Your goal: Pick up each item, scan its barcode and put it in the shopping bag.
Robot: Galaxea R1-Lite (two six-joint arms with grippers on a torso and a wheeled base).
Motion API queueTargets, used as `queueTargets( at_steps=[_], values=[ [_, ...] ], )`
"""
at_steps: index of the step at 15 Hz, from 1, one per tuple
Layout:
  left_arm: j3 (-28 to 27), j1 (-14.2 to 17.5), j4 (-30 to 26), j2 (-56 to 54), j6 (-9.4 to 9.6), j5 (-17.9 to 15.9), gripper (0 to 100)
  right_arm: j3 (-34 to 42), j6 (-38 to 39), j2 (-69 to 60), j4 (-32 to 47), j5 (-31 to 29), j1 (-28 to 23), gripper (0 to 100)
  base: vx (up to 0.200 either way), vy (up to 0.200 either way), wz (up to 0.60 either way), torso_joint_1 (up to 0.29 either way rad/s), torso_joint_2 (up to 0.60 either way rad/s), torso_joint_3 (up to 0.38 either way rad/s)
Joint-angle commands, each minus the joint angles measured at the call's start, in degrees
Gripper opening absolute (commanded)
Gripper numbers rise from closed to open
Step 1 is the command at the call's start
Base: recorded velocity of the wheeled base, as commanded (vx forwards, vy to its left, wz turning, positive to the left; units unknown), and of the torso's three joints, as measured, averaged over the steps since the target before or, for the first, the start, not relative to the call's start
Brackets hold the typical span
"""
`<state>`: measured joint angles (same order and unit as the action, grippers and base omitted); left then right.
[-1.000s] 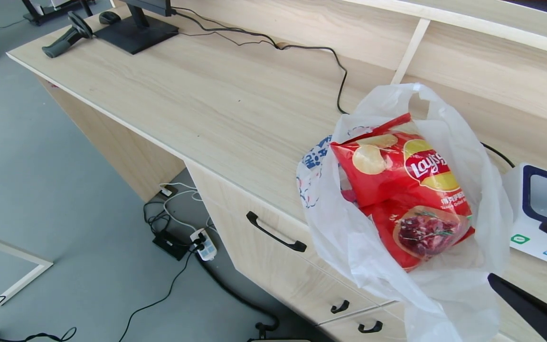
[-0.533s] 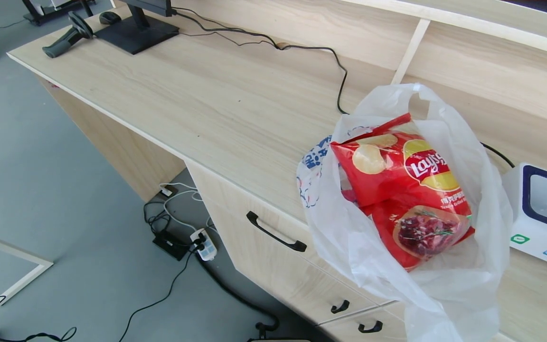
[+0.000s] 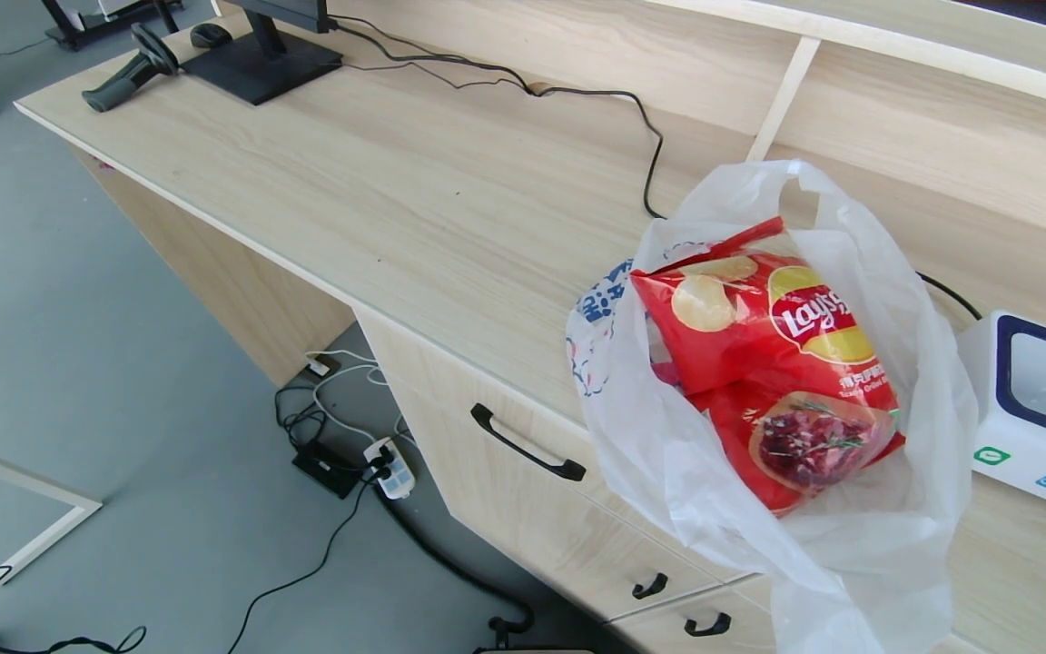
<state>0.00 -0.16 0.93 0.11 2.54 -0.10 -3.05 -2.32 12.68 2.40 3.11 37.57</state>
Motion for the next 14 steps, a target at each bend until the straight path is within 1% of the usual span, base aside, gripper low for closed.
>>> queueTargets(
  at_steps=[1, 2, 3, 4, 5, 6, 7, 9, 10, 11, 12, 13, 14],
  values=[
    [0.00, -0.02, 0.04, 0.07, -0.07, 0.01, 100, 1.11, 1.09, 2.26, -1.17, 3.22, -0.04, 100, 0.000, 0.000, 0.00, 0.000, 0.00, 0.000],
    [0.00, -0.02, 0.04, 0.07, -0.16, 0.01, 100, 1.20, 1.61, 5.69, -1.35, 1.46, -3.73, 100, 0.000, 0.000, 0.00, 0.000, 0.00, 0.000],
    [0.00, -0.02, 0.04, 0.07, -0.34, 0.01, 100, 1.20, 1.44, 7.98, -1.61, 0.67, -9.01, 100, 0.000, 0.000, 0.00, 0.000, 0.00, 0.000],
    [0.00, 0.07, 0.04, 0.07, -0.51, 0.01, 100, 1.29, -1.02, 9.12, -1.61, 0.85, -15.51, 100, 0.000, 0.000, 0.00, 0.000, 0.00, 0.000],
    [0.00, 0.07, 0.04, 0.07, -0.51, 0.01, 100, 1.38, -2.25, 9.82, -1.61, 0.06, -19.73, 100, 0.000, 0.000, 0.00, 0.000, 0.00, 0.000],
    [0.00, 0.07, 0.04, 0.07, -0.60, 0.01, 100, 1.47, -2.87, 10.17, -1.61, -1.00, -25.00, 100, 0.000, 0.000, 0.00, 0.000, 0.00, 0.000],
    [0.00, 0.07, 0.04, 0.07, -0.69, 0.01, 100, 1.47, -3.48, 9.73, -1.61, -1.35, -28.69, 100, 0.000, 0.000, 0.00, 0.000, 0.00, 0.000],
    [0.00, 0.07, 0.04, 0.07, -0.60, 0.01, 100, 1.47, -5.77, 3.58, -1.61, -1.44, -41.44, 100, 0.000, 0.000, 0.00, 0.000, 0.00, 0.000],
    [0.00, 0.07, 0.04, 0.07, -0.51, 0.01, 100, 1.47, -5.77, 3.23, -1.52, -1.44, -46.36, 100, 0.000, 0.000, 0.00, 0.000, 0.00, 0.000],
    [0.00, -0.02, 0.13, 0.07, -0.43, 0.01, 100, 1.47, -5.68, 2.44, -1.61, -1.35, -48.21, 100, 0.000, 0.000, 0.00, 0.000, 0.00, 0.000],
    [0.00, -0.02, 0.13, 0.07, -0.43, 0.01, 100, 1.47, -5.95, 0.68, -1.61, -1.09, -46.62, 100, 0.000, 0.000, 0.00, 0.000, 0.00, 0.000],
    [0.00, -0.02, 0.13, 0.07, -0.43, 0.01, 100, 1.47, -5.86, -0.99, -1.61, -1.09, -43.64, 100, 0.000, 0.000, 0.00, 0.000, 0.00, 0.000],
    [0.00, -0.02, 0.13, 0.07, -0.43, 0.01, 100, 1.47, -5.77, -4.86, -1.61, -1.09, -37.66, 100, 0.000, 0.000, 0.00, 0.000, 0.00, 0.000]
  ],
)
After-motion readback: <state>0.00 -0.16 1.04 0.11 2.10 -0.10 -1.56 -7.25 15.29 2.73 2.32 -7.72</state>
